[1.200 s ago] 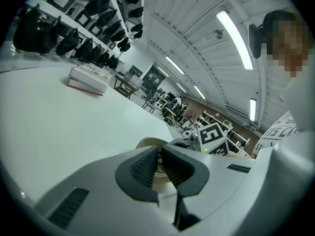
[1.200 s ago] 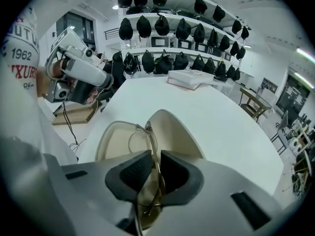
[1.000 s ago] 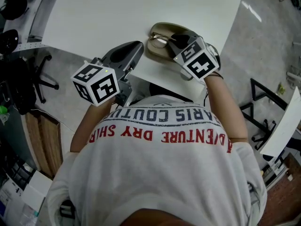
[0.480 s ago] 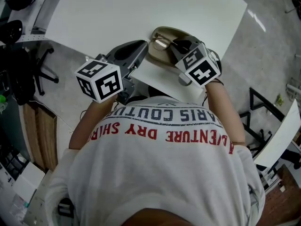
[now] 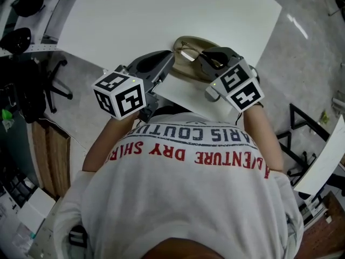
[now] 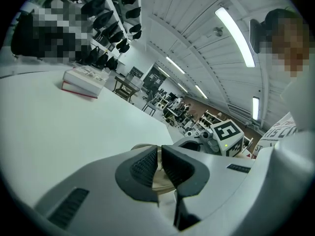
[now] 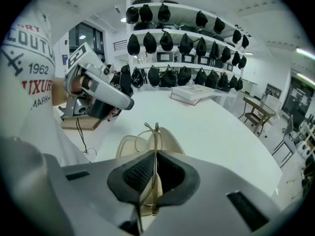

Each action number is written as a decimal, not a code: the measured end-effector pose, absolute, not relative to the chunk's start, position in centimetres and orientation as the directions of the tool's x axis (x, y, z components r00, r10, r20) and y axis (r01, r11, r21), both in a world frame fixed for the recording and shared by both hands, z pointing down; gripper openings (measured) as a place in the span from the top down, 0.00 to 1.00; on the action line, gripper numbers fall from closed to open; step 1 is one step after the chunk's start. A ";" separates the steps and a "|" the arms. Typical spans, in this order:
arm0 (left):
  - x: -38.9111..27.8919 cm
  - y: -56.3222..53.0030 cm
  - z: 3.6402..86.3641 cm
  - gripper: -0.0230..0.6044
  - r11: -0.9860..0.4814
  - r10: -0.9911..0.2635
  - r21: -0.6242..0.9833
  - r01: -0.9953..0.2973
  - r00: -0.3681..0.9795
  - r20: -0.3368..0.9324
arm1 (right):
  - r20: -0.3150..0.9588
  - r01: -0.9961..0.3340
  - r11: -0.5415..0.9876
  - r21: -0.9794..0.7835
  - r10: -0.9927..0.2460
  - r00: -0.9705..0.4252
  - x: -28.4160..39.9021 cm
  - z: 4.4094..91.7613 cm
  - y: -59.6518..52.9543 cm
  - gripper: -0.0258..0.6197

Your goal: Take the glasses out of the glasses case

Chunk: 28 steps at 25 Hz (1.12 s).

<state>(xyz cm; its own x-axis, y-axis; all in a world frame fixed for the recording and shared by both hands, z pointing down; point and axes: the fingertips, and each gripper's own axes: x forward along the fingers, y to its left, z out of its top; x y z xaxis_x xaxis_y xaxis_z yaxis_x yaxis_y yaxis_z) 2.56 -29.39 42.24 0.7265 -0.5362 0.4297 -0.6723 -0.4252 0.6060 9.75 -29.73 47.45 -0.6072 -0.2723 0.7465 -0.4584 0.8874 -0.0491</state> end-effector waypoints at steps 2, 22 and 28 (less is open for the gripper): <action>2.6 -29.1 42.0 0.89 -0.436 -0.528 0.608 -0.664 0.736 0.425 | 0.719 -0.493 0.868 -0.059 -0.306 -0.624 10.0 46.2 -29.5 0.91; 2.7 -24.4 35.2 0.89 -0.590 -0.445 0.608 -0.531 0.842 0.304 | 0.383 -0.701 0.679 -0.219 -0.601 -0.702 10.9 34.1 -23.5 0.91; 1.6 -22.3 33.6 0.89 -0.637 -0.437 0.584 -0.503 0.860 0.264 | 0.301 -0.734 0.640 -0.226 -0.671 -0.678 10.8 31.7 -21.0 0.91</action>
